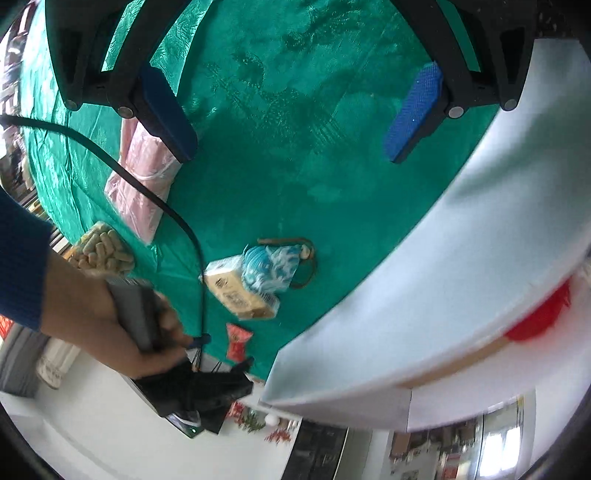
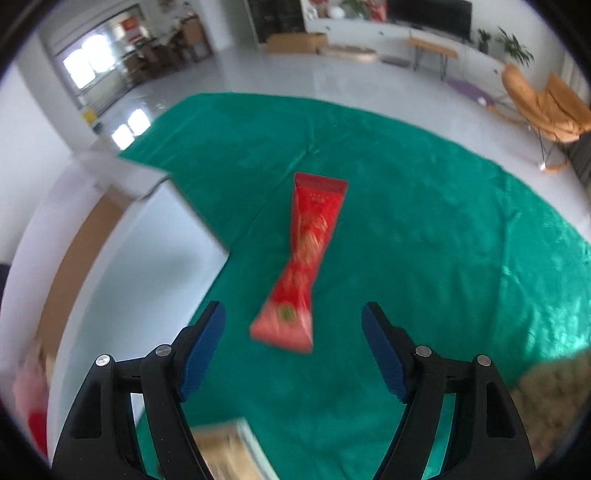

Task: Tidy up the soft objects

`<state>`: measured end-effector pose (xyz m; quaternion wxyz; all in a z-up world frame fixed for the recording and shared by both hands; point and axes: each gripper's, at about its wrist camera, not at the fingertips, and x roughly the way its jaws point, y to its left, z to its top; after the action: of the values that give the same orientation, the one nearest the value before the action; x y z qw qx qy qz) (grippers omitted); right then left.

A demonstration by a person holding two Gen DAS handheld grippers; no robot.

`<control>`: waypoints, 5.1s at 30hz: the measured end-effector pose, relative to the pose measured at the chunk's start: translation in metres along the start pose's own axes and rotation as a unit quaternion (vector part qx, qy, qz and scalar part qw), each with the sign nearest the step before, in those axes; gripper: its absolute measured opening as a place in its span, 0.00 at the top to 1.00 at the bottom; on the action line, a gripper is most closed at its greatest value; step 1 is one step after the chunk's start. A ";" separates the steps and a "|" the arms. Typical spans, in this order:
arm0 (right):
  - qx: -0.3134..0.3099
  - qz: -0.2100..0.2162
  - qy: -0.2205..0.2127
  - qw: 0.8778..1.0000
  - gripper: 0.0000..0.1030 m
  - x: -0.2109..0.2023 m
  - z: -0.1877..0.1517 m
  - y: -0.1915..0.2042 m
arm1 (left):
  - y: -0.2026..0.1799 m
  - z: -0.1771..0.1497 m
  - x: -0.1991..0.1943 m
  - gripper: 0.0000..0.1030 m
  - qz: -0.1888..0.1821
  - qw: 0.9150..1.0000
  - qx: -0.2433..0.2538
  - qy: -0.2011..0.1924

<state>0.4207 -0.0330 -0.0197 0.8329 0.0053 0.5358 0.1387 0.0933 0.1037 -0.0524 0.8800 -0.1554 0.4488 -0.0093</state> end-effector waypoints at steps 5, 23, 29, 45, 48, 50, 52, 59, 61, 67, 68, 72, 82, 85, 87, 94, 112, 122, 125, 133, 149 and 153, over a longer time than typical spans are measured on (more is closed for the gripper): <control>0.002 -0.029 0.040 0.999 0.75 0.027 0.003 -0.001 | 0.006 0.001 0.004 0.02 -0.004 1.000 -0.017 0.010; -0.015 0.013 -0.059 0.998 0.75 -0.183 -0.157 -0.069 | -0.022 -0.012 0.007 0.02 0.034 0.998 0.056 0.023; 0.018 -0.039 -0.034 0.998 0.75 -0.214 -0.267 -0.133 | -0.023 -0.013 0.010 0.02 0.030 0.998 0.054 0.032; 0.037 -0.140 -0.082 0.986 0.26 -0.179 -0.386 -0.188 | -0.010 -0.009 -0.016 0.02 -0.057 0.998 0.011 -0.012; 0.073 -0.119 -0.107 0.984 0.21 -0.182 -0.394 -0.200 | -0.016 -0.008 -0.011 0.02 -0.044 0.999 0.019 -0.004; 0.070 -0.124 -0.105 0.984 0.21 -0.180 -0.392 -0.197 | -0.017 -0.006 -0.008 0.02 -0.040 0.999 0.022 -0.005; 0.066 -0.130 -0.104 0.984 0.20 -0.180 -0.391 -0.194 | -0.017 0.002 -0.001 0.02 -0.031 0.999 0.023 -0.003; 0.069 -0.128 -0.105 0.984 0.19 -0.180 -0.393 -0.196 | -0.028 0.059 0.065 0.03 0.019 0.998 0.049 0.025; 0.069 -0.128 -0.105 0.984 0.19 -0.180 -0.393 -0.196 | -0.033 0.071 0.077 0.03 0.017 0.998 0.050 0.032; 0.069 -0.128 -0.105 0.984 0.19 -0.180 -0.393 -0.197 | -0.046 0.074 0.084 0.57 0.053 0.990 0.127 0.007; 0.069 -0.128 -0.105 0.984 0.19 -0.180 -0.393 -0.197 | -0.041 0.071 0.079 0.58 0.039 0.991 0.126 0.007; 0.069 -0.128 -0.105 0.984 0.19 -0.180 -0.392 -0.196 | -0.028 0.049 0.050 0.57 -0.036 0.987 0.145 0.049; 0.070 -0.128 -0.105 0.984 0.19 -0.180 -0.393 -0.196 | -0.043 0.012 0.049 0.06 0.032 0.978 0.199 0.058; 0.070 -0.128 -0.105 0.984 0.19 -0.180 -0.393 -0.196 | -0.040 0.012 0.051 0.00 0.045 0.980 0.189 0.050; 0.070 -0.128 -0.105 0.984 0.19 -0.180 -0.393 -0.196 | -0.043 0.009 0.050 0.00 0.045 0.980 0.190 0.050; 0.071 -0.130 -0.105 0.983 0.18 -0.180 -0.392 -0.196 | -0.041 0.003 0.046 0.00 0.045 0.980 0.189 0.045; 0.071 -0.129 -0.105 0.984 0.18 -0.180 -0.393 -0.197 | -0.041 0.003 0.046 0.00 0.045 0.980 0.189 0.045; 0.071 -0.129 -0.105 0.984 0.18 -0.180 -0.393 -0.197 | -0.041 0.003 0.046 0.00 0.045 0.980 0.189 0.045; 0.071 -0.129 -0.105 0.984 0.18 -0.180 -0.393 -0.197 | -0.041 0.003 0.046 0.00 0.046 0.980 0.189 0.045; 0.071 -0.129 -0.105 0.984 0.18 -0.180 -0.393 -0.197 | -0.041 0.003 0.046 0.00 0.046 0.980 0.189 0.045; 0.071 -0.129 -0.105 0.984 0.17 -0.180 -0.393 -0.197 | -0.042 0.001 0.045 0.00 0.046 0.980 0.189 0.047; 0.083 -0.128 -0.102 0.983 0.16 -0.179 -0.392 -0.199 | -0.043 0.003 0.044 0.02 0.047 0.979 0.189 0.054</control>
<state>0.0457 -0.3219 -0.0580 0.8905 0.0194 0.4543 -0.0152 0.1269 0.0568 -0.0737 0.8676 0.0356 0.4922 -0.0611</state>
